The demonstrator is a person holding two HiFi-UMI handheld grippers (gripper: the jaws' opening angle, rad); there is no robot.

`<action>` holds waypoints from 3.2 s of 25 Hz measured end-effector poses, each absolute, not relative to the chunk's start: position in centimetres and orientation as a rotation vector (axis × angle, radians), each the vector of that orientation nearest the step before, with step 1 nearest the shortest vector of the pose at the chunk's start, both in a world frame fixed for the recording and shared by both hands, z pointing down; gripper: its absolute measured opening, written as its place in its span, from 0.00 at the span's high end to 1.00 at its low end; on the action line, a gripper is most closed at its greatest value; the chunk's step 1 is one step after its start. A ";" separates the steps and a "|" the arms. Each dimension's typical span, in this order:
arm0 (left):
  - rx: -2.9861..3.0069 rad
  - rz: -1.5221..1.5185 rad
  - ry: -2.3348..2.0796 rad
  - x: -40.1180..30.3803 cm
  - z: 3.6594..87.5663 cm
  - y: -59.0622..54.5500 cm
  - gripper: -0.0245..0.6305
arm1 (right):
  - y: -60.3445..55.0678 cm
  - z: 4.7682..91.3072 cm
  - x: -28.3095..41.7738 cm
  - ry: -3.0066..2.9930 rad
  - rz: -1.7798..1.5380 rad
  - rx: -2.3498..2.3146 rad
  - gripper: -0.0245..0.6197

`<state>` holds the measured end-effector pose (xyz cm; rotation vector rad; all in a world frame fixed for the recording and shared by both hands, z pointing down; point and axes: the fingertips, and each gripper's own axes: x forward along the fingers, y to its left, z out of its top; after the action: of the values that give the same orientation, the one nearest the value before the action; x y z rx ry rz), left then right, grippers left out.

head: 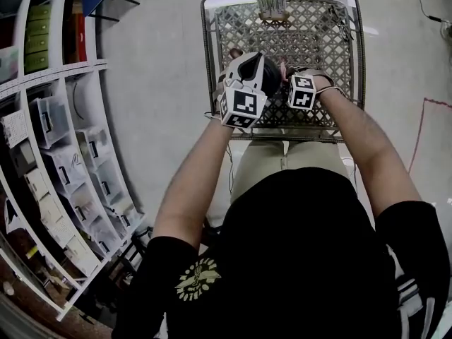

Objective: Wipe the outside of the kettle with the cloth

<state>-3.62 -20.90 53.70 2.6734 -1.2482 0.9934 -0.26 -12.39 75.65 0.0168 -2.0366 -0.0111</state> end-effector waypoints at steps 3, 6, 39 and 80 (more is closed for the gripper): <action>2.677 0.992 -1.245 -3.7 53.4 -20.8 0.95 | -9.9 75.3 -1.0 -2.049 0.019 0.017 0.91; 2.687 0.990 -1.243 -3.8 53.2 -20.7 0.95 | -8.0 74.8 -2.1 -2.069 0.069 0.045 0.91; 2.698 0.981 -1.230 -3.2 53.7 -20.8 0.95 | -16.9 75.7 -0.4 -1.942 0.091 0.253 0.91; 2.721 0.990 -1.312 -4.1 53.2 -19.1 0.95 | -10.7 65.0 14.8 -1.845 0.417 0.885 0.75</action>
<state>-4.10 -19.14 53.20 2.7211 -1.3124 0.9902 14.77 -10.74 64.98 0.8850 -1.8453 0.4173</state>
